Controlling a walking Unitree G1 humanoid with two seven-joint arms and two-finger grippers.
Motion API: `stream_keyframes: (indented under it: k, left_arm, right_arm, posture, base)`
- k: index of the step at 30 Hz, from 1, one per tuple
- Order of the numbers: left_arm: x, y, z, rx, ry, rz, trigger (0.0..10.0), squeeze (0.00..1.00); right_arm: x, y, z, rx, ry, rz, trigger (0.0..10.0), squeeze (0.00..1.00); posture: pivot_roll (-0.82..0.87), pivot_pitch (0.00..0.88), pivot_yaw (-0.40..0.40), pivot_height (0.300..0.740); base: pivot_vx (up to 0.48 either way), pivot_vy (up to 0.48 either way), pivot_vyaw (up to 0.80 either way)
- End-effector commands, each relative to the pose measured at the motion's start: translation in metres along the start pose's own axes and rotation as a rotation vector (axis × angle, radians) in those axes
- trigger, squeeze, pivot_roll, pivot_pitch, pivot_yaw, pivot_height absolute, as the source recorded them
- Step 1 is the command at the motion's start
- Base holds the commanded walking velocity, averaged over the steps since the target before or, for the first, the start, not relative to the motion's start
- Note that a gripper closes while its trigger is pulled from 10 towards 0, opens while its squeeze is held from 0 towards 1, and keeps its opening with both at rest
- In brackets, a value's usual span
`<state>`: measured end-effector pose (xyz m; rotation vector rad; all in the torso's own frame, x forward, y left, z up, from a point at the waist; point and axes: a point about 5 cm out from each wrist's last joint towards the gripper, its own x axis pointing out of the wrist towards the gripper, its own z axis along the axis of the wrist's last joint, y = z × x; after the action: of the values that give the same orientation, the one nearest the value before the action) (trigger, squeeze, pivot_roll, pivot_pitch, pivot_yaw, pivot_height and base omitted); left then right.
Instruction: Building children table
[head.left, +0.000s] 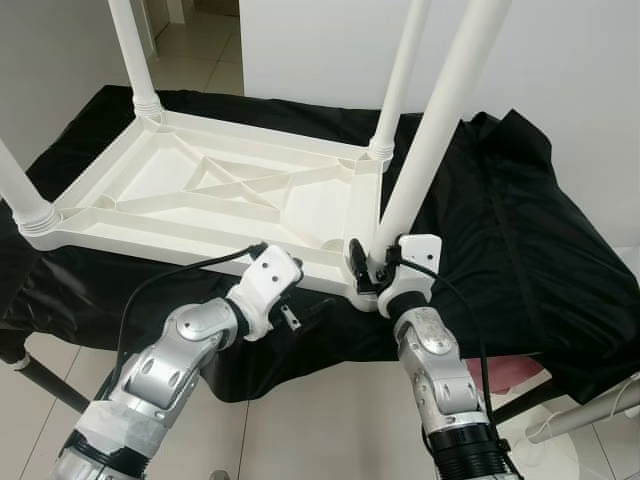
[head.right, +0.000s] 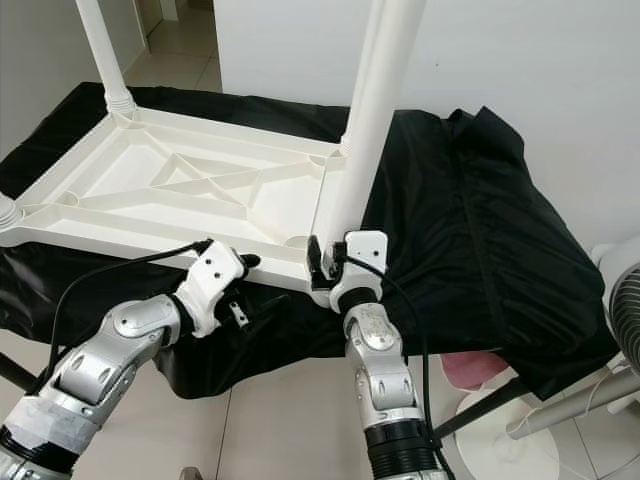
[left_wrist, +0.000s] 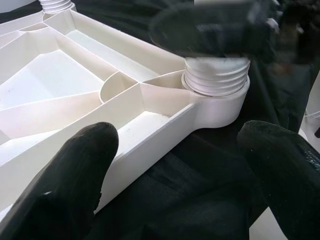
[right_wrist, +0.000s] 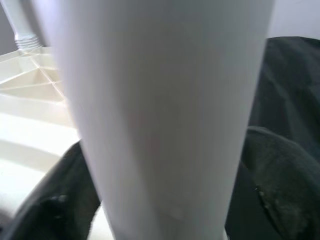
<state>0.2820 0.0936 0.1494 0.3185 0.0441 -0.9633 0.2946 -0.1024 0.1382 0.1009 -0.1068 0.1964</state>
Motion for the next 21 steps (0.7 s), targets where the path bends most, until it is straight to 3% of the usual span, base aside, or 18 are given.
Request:
stream_keyframes:
  k: [1,6,7,8,9,17,21]
  left_arm:
    - [0.001,0.000,0.000,0.010,-0.005,-0.008,10.0,0.00]
    - [0.001,0.000,0.001,0.011,-0.007,-0.008,10.0,0.00]
    - [0.001,-0.001,0.001,0.011,-0.009,-0.010,10.0,0.00]
    - [0.001,-0.001,0.001,0.011,-0.009,-0.010,10.0,0.00]
    - [0.001,-0.001,0.002,0.011,-0.012,-0.013,10.0,0.00]
    - [0.007,-0.002,0.006,0.018,-0.035,-0.039,10.0,0.00]
    - [0.007,-0.003,0.007,0.000,-0.039,-0.060,10.0,0.00]
  right_arm:
    - [-0.003,0.000,-0.006,0.016,0.028,0.013,10.0,1.00]
    - [-0.004,-0.008,-0.001,0.019,0.027,0.093,10.0,1.00]
    - [-0.005,-0.009,0.002,0.030,0.014,0.178,10.0,0.28]
    - [-0.005,-0.009,0.002,0.030,0.014,0.178,10.0,0.28]
    - [-0.006,-0.010,0.005,0.032,0.001,0.251,10.0,0.00]
    - [0.004,-0.028,0.012,-0.046,-0.001,0.473,10.0,0.00]
    - [0.011,-0.029,0.011,-0.077,0.020,0.545,10.0,0.00]
  posture:
    - [0.01,0.040,-0.054,0.740]
    - [0.01,0.045,-0.049,0.740]
    - [0.00,0.045,-0.045,0.740]
    - [0.00,0.045,-0.045,0.740]
    - [0.00,0.045,-0.045,0.740]
    - [-0.01,0.035,-0.031,0.740]
    - [-0.01,0.031,-0.032,0.740]
  base:
    - [0.000,0.000,0.00]
    - [0.000,0.000,0.00]
    - [0.000,0.000,0.00]
    - [0.000,0.000,0.00]
    - [0.000,0.000,0.00]
    - [0.000,0.000,0.00]
    - [0.000,0.000,0.00]
